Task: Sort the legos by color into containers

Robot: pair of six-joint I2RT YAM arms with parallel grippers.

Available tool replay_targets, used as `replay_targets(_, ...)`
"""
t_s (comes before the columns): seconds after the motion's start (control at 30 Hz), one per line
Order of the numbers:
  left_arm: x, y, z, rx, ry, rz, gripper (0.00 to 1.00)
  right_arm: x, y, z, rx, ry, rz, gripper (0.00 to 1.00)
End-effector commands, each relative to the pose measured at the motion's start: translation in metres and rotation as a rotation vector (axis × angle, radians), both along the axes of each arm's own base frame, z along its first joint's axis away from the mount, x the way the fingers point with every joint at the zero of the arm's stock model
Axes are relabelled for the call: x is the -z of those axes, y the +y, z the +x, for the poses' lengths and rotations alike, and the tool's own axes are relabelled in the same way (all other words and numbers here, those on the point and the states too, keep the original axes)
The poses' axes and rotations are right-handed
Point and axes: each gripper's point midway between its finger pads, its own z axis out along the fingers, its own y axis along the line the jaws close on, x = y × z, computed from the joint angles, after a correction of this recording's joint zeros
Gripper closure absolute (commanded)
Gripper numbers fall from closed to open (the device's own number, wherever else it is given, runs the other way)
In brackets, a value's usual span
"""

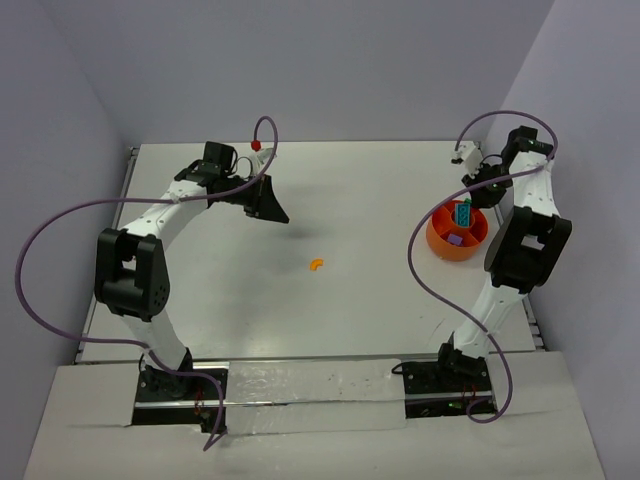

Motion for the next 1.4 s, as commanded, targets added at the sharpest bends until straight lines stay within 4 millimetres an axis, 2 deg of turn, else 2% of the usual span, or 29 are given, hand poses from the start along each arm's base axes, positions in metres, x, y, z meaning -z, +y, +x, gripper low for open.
replay_targets(0.0, -0.012, -0.004, 0.006, 0.01, -0.048, -0.016, 1.0, 0.006, -0.001, -0.009, -0.04, 0.036, -0.03, 0.94)
replay_targets(0.23, -0.01, -0.004, 0.006, 0.008, -0.046, -0.015, 1.0, 0.013, 0.002, -0.017, -0.078, 0.056, -0.047, 0.9)
replay_targets(0.33, -0.01, -0.004, 0.006, 0.006, -0.049, -0.013, 1.0, 0.013, 0.004, -0.018, -0.084, 0.057, -0.043, 0.84)
replay_targets(0.47, -0.01, -0.004, 0.005, 0.007, -0.051, -0.011, 1.0, 0.01, 0.007, -0.014, -0.08, 0.042, -0.041, 0.67)
replay_targets(0.8, -0.012, -0.004, 0.006, 0.001, -0.06, -0.009, 1.0, -0.002, 0.007, -0.006, -0.055, 0.004, -0.034, 0.57)
replay_targets(1.03, -0.019, -0.005, 0.008, -0.006, -0.087, -0.017, 1.0, -0.03, 0.002, 0.0, -0.026, -0.059, -0.052, 0.54)
replay_targets(1.13, -0.023, -0.008, 0.009, -0.009, -0.101, -0.027, 1.0, -0.044, -0.004, 0.0, -0.014, -0.094, -0.076, 0.48)
replay_targets(1.37, -0.035, -0.019, 0.004, -0.006, -0.113, -0.066, 1.0, -0.082, -0.033, 0.001, 0.057, -0.191, -0.156, 0.29)
